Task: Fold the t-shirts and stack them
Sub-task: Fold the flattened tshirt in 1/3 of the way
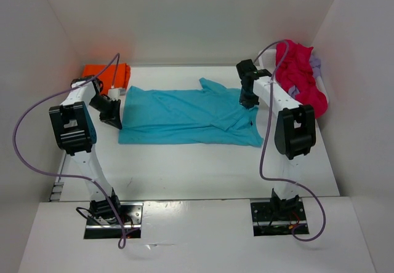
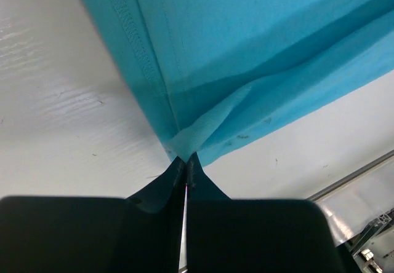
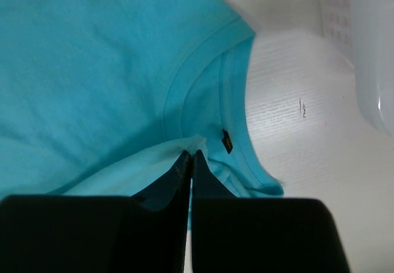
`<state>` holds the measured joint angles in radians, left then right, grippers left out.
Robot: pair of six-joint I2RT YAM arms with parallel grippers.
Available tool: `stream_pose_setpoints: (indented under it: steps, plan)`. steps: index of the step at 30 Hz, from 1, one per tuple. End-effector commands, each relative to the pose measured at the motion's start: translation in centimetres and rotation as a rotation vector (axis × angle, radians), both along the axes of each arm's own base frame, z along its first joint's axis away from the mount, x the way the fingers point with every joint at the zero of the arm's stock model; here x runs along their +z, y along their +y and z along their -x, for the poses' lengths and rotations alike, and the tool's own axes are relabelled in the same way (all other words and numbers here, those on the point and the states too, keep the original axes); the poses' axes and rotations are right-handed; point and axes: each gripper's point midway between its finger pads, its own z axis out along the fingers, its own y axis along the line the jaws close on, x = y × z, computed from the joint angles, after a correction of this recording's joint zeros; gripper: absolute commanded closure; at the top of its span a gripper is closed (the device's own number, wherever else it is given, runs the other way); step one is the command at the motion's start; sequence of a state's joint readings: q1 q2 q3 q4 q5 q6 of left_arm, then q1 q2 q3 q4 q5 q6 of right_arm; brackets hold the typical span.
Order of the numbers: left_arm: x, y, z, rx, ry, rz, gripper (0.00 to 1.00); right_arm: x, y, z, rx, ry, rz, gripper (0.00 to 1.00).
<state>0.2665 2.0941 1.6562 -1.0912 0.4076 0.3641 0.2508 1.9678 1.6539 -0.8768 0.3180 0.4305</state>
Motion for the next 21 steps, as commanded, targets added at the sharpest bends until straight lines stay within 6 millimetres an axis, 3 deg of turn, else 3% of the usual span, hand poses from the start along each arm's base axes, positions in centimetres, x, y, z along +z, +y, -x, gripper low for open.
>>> stream_pose_setpoints:
  steps: [1, 8, 11, 12, 15, 17, 18, 20, 21]
  plan:
    - [0.6, -0.7, -0.9, 0.030, -0.025, 0.033, 0.99, 1.0, -0.2, -2.2, -0.008, -0.065, 0.004, 1.00]
    - [1.0, -0.7, -2.2, 0.070, -0.080, 0.032, 0.99, 0.5, 0.0, -3.1, 0.000, -0.063, 0.008, 1.00]
    - [0.5, -0.7, -2.4, 0.080, -0.065, 0.036, 0.95, 0.1, 0.3, -3.5, 0.012, -0.054, 0.004, 1.00]
    - [0.7, -0.6, -2.7, 0.080, -0.074, 0.034, 0.88, 0.0, 0.3, -3.8, 0.012, -0.056, 0.003, 0.94]
    - [0.0, -0.2, -3.2, 0.090, -0.076, 0.015, 0.80, 0.5, 0.7, -4.4, 0.016, -0.071, -0.010, 0.81]
    - [0.9, 1.3, -4.7, 0.141, -0.114, -0.002, 0.74, 1.4, 0.7, -4.6, 0.016, -0.094, -0.016, 0.74]
    - [1.4, 1.9, -5.1, 0.150, -0.133, -0.007, 0.74, 1.9, 0.7, -4.7, 0.016, -0.104, -0.018, 0.65]
    - [3.9, 3.7, -6.5, 0.194, -0.223, -0.067, 0.72, 3.0, 0.7, -4.3, 0.016, -0.125, -0.023, 0.58]
    - [6.1, 4.4, -7.0, 0.199, -0.295, -0.111, 0.72, 4.4, 0.6, -4.0, 0.016, -0.161, -0.032, 0.51]
